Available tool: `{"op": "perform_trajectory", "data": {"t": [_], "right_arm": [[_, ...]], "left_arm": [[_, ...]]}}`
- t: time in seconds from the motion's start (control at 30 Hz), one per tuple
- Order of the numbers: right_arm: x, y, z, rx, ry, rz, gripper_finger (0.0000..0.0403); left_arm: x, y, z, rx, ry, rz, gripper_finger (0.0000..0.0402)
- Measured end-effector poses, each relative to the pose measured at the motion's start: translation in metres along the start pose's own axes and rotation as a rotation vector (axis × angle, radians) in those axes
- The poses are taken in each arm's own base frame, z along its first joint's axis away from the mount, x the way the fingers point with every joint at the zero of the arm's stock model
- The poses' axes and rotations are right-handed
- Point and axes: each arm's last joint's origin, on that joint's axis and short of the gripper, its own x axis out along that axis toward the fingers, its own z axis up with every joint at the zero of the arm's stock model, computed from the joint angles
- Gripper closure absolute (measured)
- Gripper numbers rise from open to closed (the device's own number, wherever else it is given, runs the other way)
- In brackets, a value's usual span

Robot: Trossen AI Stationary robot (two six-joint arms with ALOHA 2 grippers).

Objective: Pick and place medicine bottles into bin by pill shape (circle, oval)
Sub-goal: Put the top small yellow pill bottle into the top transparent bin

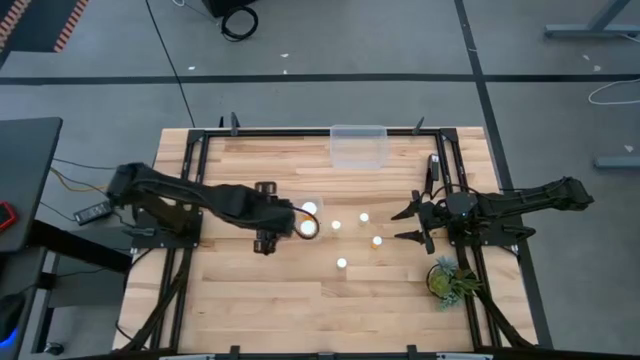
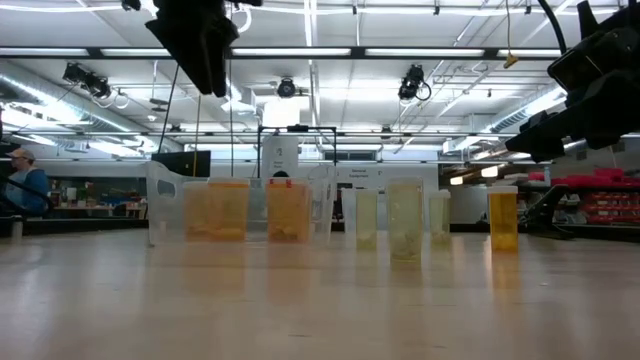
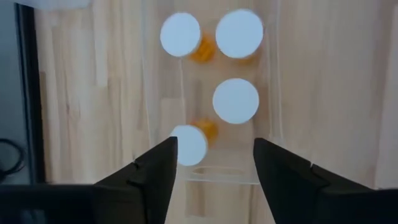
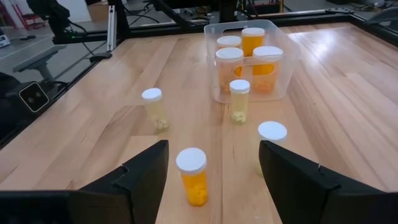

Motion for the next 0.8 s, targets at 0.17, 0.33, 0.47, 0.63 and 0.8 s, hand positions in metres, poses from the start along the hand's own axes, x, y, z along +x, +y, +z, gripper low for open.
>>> {"op": "perform_trajectory", "data": {"t": [0.17, 0.33, 0.47, 0.63, 0.8], "right_arm": [[0.0, 0.0, 0.0, 0.0, -0.001, 0.0, 0.0146], [0.0, 0.0, 0.0, 0.0, 0.0, 0.0, 0.0146], [0.0, 0.0, 0.0, 0.0, 0.0, 0.0, 0.0146], [0.0, 0.0, 0.0, 0.0, -0.001, 0.0, 0.0146], [0.0, 0.0, 0.0, 0.0, 0.0, 0.0, 0.0146]], "left_arm": [[-0.007, 0.006, -0.026, -0.075, -0.11, -0.02, 0.0194], [-0.006, 0.01, -0.054, -0.156, -0.199, -0.039, 0.0199], [0.0, 0.01, -0.076, -0.21, -0.235, -0.052, 0.02], [0.012, 0.006, -0.103, -0.268, -0.306, -0.082, 0.0203], [0.029, -0.001, -0.125, -0.313, -0.375, -0.116, 0.0203]]}}
